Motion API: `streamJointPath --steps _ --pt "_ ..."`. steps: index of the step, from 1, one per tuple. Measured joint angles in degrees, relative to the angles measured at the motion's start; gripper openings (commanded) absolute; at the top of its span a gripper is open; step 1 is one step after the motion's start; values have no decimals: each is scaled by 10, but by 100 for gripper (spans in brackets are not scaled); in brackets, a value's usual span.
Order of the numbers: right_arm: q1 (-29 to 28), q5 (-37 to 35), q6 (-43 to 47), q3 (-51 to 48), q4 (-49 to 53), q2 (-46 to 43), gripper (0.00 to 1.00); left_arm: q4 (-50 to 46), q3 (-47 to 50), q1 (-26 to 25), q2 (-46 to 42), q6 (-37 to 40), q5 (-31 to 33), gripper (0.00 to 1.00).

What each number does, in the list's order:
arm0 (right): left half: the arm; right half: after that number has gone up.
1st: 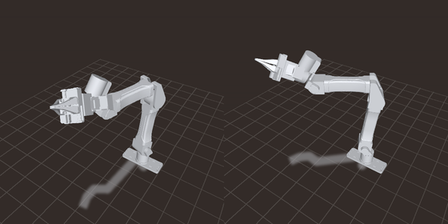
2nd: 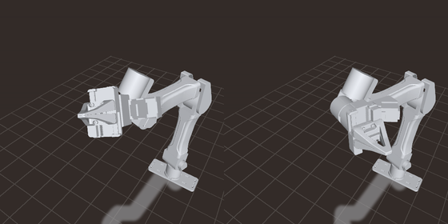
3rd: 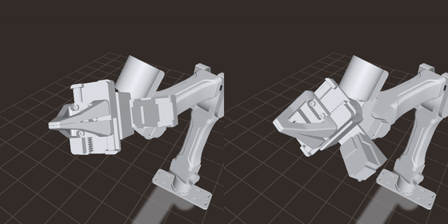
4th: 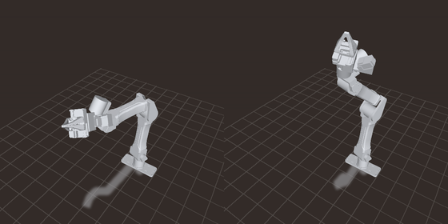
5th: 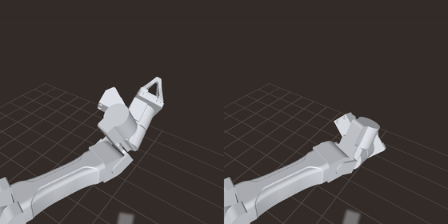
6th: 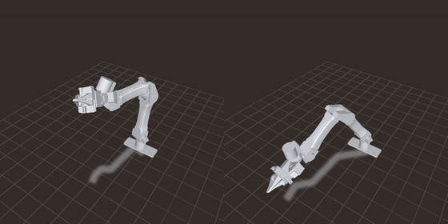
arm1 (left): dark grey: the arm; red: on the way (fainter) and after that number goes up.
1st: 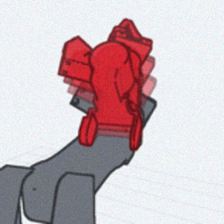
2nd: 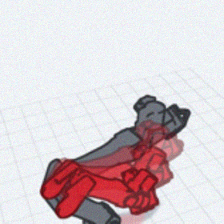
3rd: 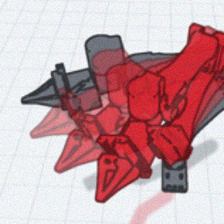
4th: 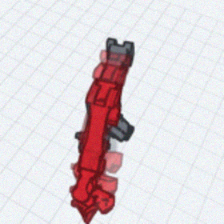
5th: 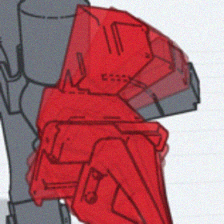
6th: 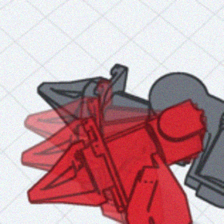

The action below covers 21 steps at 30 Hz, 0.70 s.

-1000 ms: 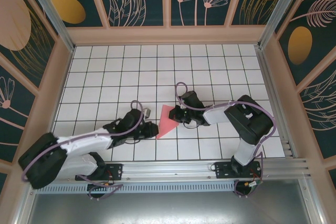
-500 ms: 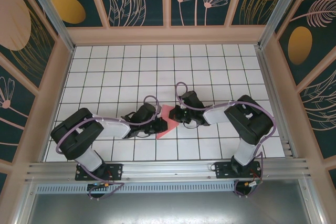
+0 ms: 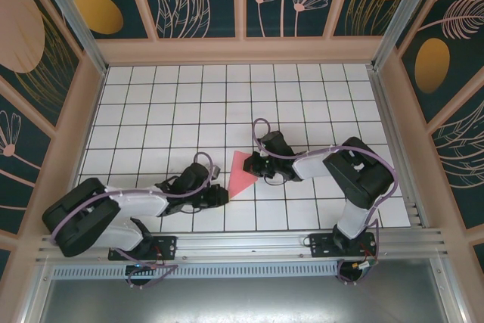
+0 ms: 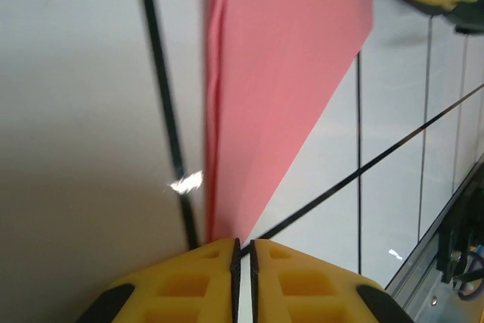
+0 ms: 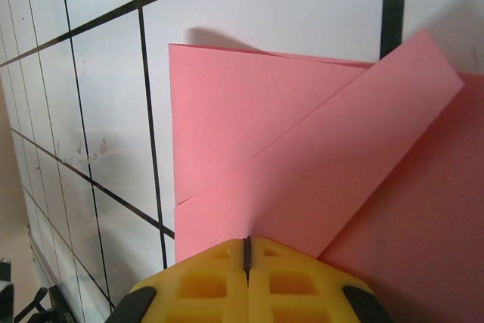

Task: Fold a paper plane with a square sheet of paper (pick it up from the middle)
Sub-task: Fourth fold the wing at the center of the table.

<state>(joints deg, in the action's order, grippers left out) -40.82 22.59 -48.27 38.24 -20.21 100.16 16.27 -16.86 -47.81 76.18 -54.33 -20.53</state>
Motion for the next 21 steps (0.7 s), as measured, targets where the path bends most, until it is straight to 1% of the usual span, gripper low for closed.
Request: streamJointPath --steps 3,5,8,10,13,17,19,21 --pt "1 0 10 5 9 0 5 -58 9 -2 -57 0 8 15" --pt "4 0 27 15 22 3 6 -87 9 -2 -103 -3 21 18" --pt "7 2 75 39 48 14 6 -115 2 -2 -159 -5 50 21" --pt "9 7 111 62 67 27 6 -129 -9 -1 -179 -4 69 21" --pt "12 16 172 107 103 52 6 -142 -30 12 -177 -3 89 20" --pt "13 19 230 148 148 68 8 -152 -67 38 -133 5 108 20" --pt "13 17 245 156 165 68 11 -153 -90 48 -103 12 112 21" --pt "14 11 253 162 180 67 17 -153 -114 55 -72 22 118 22"
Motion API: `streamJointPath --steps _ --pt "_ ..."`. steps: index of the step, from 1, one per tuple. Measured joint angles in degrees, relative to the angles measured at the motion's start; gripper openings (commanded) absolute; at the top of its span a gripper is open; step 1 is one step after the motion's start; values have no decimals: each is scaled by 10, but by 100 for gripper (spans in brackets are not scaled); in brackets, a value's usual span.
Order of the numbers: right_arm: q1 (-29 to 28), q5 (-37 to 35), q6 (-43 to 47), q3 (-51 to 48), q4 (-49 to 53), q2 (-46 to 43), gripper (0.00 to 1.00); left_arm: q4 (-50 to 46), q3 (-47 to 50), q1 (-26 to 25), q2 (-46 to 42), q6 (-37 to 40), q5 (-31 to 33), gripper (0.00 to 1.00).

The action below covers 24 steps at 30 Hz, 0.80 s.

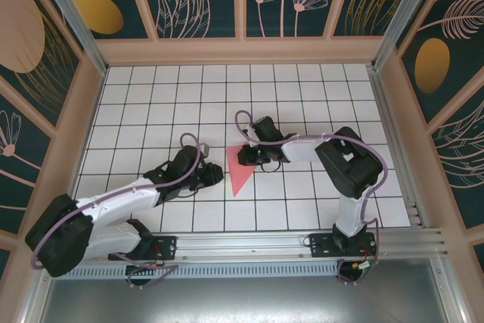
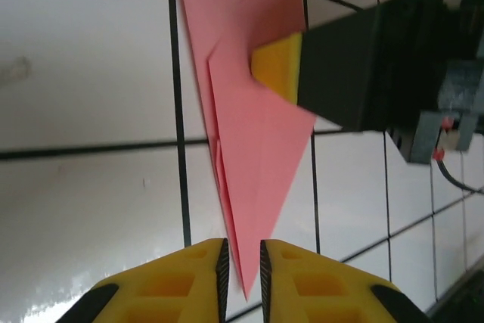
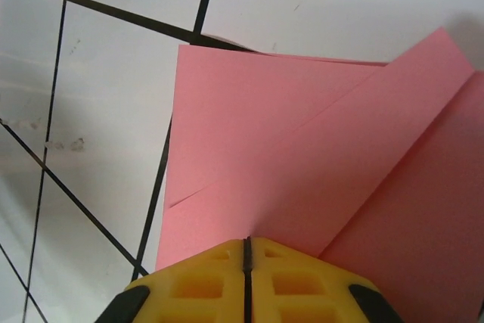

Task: Fold a paper plane with a square sheet of paper (pick it up from the middle)
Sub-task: Fourth fold the wing at the center of the table, then turn over the paper at the center of the table.

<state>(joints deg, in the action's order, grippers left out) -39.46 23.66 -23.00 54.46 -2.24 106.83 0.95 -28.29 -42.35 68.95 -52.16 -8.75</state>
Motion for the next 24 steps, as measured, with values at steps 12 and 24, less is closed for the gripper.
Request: streamJointPath --steps 12,24 --pt "22 -71 -84 -47 33 -161 38 1 -104 8 139 66 15 39" --pt "34 -85 -198 -115 26 -155 42 -13 -187 8 254 99 40 37"
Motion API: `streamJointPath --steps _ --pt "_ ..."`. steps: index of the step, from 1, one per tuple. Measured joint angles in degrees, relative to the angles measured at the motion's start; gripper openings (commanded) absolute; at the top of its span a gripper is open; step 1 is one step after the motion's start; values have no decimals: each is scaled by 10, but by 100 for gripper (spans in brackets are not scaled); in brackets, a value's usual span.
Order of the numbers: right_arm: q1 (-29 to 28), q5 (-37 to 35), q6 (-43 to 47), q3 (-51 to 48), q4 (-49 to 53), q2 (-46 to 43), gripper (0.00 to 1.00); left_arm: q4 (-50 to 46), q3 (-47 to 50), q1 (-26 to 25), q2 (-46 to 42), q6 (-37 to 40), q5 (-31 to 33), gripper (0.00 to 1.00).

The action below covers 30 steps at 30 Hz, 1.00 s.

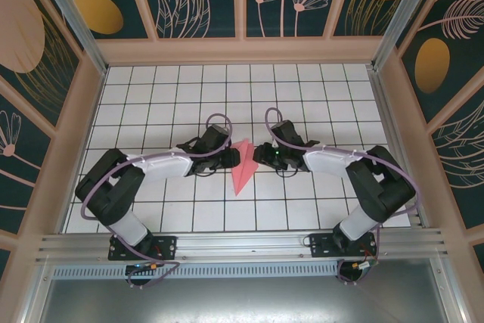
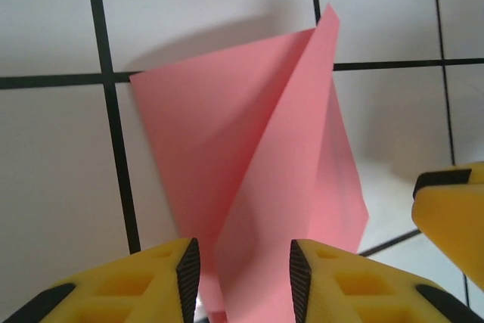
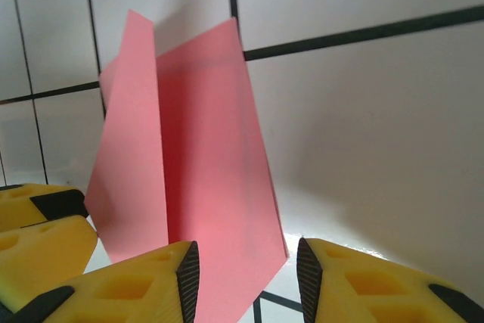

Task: Fold a paper plane with a square sheet of paper (pick it up from the middle)
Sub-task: Turn over the paper at the center of the table.

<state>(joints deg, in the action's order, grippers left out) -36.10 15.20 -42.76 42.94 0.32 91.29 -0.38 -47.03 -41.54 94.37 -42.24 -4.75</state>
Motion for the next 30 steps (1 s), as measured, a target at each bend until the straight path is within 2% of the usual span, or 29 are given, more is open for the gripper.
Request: streamJointPath --steps 18,30 --pt "-4 36 -45 -20 -76 42 39 -30 -30 2 57 31 8 33" --pt "-4 50 -59 -13 -92 55 39 -37 -32 6 59 33 8 24"
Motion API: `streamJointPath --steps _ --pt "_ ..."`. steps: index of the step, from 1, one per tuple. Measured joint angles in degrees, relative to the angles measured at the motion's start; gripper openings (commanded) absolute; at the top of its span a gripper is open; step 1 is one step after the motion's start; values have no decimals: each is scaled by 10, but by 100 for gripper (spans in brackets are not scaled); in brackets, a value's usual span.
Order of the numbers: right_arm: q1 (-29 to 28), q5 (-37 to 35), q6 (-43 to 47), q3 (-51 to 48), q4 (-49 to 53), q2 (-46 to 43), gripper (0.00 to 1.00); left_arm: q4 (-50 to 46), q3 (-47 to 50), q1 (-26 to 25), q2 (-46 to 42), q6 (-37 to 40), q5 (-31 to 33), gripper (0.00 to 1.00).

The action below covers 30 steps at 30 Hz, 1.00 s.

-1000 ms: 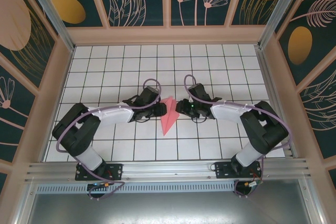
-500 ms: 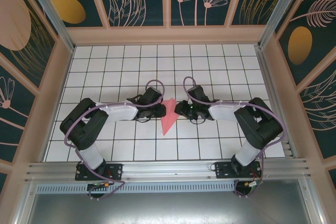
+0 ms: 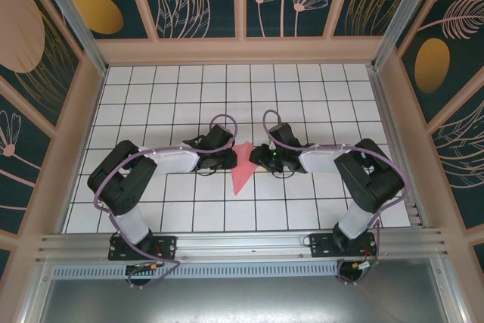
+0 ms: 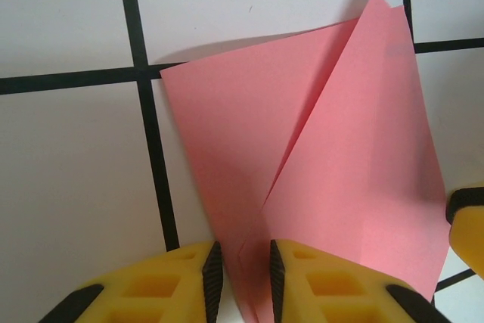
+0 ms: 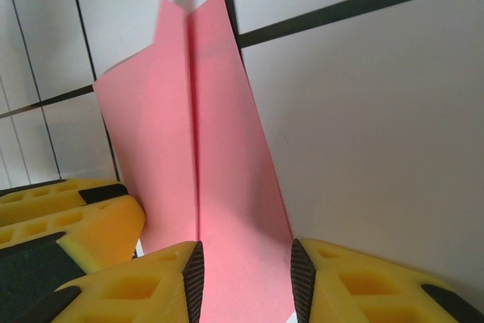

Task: Fold a paper plane with a square sheet of paper (pick it up from the middle)
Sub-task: Turn over the paper at the center of the table.

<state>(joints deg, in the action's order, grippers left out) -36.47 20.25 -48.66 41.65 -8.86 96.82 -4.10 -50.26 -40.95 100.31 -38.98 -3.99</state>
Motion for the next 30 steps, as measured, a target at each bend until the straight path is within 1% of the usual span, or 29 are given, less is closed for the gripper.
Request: streamJointPath --steps 5,9,15,19,21,24,28,30 --pt "-3 14 -3 3 -19 9 40 0 0 1 1 0 0 23" --pt "-9 30 -9 6 -40 20 43 0 0 2 1 0 0 22" --pt "-9 55 -10 14 -64 37 44 5 6 2 -2 0 1 21" --pt "-9 84 -15 15 -108 50 49 14 13 2 -5 -2 2 21" --pt "-9 98 -17 15 -134 54 49 20 16 2 -7 -3 2 21" --pt "-7 98 -28 15 -153 55 50 26 21 2 -8 -5 2 21" --pt "-6 96 -64 5 -187 55 49 34 26 2 -10 -9 2 21" --pt "-10 88 -78 0 -188 55 46 39 30 2 -12 -11 2 21"
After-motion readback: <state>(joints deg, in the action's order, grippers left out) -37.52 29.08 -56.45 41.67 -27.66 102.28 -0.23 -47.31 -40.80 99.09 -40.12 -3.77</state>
